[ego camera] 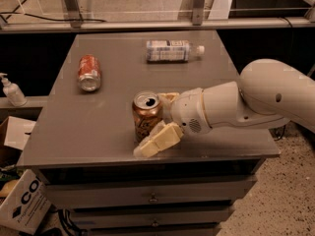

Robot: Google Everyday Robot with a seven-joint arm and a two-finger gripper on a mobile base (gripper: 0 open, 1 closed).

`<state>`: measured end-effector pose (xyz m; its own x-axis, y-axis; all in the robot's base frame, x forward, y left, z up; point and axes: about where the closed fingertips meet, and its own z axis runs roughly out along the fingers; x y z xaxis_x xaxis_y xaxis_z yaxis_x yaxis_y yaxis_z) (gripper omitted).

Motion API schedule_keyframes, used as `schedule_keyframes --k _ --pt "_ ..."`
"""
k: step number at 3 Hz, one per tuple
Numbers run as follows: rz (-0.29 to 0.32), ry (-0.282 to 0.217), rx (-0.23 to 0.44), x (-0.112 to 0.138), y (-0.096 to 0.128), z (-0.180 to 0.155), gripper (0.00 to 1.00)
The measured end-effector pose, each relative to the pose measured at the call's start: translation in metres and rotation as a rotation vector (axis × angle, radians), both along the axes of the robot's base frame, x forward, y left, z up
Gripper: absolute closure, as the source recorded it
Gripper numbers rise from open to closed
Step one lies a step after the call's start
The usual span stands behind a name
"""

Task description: Pick orange can

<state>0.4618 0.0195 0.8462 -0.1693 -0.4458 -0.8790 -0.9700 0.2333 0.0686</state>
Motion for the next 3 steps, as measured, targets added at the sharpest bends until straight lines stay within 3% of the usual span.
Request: schedule_keyframes --k 1,3 --pt "0.037 -0.003 0.053 -0.002 0.026 -0.002 0.18" --pt "0.033 -0.001 0.123 -0.010 0.038 -0.010 0.64"
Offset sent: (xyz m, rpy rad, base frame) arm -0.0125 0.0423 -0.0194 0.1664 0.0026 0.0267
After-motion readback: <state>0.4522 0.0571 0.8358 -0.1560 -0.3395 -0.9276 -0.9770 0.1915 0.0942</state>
